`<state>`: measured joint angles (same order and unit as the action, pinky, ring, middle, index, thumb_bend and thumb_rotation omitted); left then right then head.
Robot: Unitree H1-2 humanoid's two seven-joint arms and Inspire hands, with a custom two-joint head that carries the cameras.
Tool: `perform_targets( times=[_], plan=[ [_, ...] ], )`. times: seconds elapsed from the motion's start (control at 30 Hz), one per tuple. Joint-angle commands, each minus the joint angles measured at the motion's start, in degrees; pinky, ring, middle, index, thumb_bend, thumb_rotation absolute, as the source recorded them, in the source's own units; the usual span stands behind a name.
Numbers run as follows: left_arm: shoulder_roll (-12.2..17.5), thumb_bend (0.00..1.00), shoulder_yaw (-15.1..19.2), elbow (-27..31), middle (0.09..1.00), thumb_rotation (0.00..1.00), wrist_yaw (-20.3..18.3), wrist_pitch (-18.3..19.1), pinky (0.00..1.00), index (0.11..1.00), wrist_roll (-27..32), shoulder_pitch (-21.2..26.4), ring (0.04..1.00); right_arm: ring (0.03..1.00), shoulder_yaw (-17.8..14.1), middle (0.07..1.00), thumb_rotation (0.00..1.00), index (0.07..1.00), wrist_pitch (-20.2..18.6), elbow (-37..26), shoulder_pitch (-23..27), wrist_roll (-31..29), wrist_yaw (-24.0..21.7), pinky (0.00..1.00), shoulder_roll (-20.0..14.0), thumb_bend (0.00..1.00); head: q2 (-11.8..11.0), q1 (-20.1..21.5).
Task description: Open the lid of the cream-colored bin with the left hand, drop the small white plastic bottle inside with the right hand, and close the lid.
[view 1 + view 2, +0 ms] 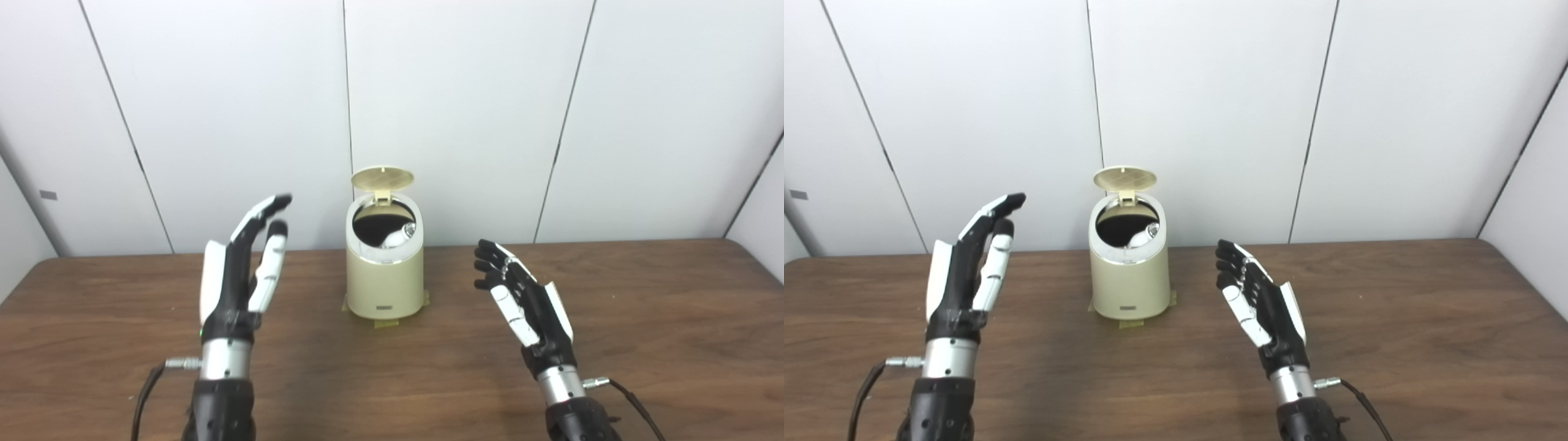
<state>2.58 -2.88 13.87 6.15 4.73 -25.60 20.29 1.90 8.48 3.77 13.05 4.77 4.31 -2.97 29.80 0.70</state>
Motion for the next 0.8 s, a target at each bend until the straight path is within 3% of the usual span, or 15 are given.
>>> perform_targets(
  times=[0.0, 0.17, 0.27, 0.4, 0.6, 0.77],
  plan=[
    [0.54, 0.58, -0.53, 1.56, 0.861, 1.00, -0.65, 1.76, 0.96, 0.837, -2.64, 4.06, 0.928, 0.812, -0.36, 0.827, 0.78, 0.825, 1.87, -1.45, 1.92, 0.67, 0.26, 0.71, 0.23, 0.36, 0.03, 0.04],
    [1.39, 0.78, -3.25, 1.55, 0.924, 1.00, -3.79, 7.43, 1.00, 0.859, -8.89, 9.60, 0.997, 0.817, -0.92, 0.827, 0.77, 0.822, 1.54, -1.71, 1.90, -0.32, 0.14, 0.72, 0.73, 0.37, -0.13, -0.10],
    [2.18, 0.84, -6.23, 1.82, 0.956, 1.00, -6.48, 11.10, 1.00, 0.865, -15.13, 13.28, 1.000, 0.813, -1.04, 0.825, 0.76, 0.818, 1.75, -1.74, 1.86, -0.13, 0.16, 0.72, 0.88, 0.37, -0.13, -0.10],
    [3.28, 0.87, -9.61, 0.51, 0.966, 1.00, -9.94, 13.57, 1.00, 0.879, -20.90, 17.69, 1.000, 0.812, -1.10, 0.824, 0.78, 0.817, 2.04, -1.46, 1.87, 0.13, 0.11, 0.71, 0.81, 0.37, 0.02, -0.24],
    [3.79, 0.90, -12.53, -0.77, 0.899, 1.00, -14.63, 16.16, 1.00, 0.882, -26.15, 22.11, 1.000, 0.812, -1.07, 0.825, 0.80, 0.818, 2.12, -1.54, 1.76, 0.56, 0.20, 0.72, 0.88, 0.39, -0.15, -0.37],
    [4.68, 0.85, -13.96, -3.89, 0.911, 1.00, -16.06, 16.38, 1.00, 0.889, -29.53, 24.42, 1.000, 0.812, -1.11, 0.825, 0.79, 0.818, 1.62, -1.49, 1.91, 0.89, 0.43, 0.71, 1.10, 0.38, -0.33, -0.49]
  ],
)
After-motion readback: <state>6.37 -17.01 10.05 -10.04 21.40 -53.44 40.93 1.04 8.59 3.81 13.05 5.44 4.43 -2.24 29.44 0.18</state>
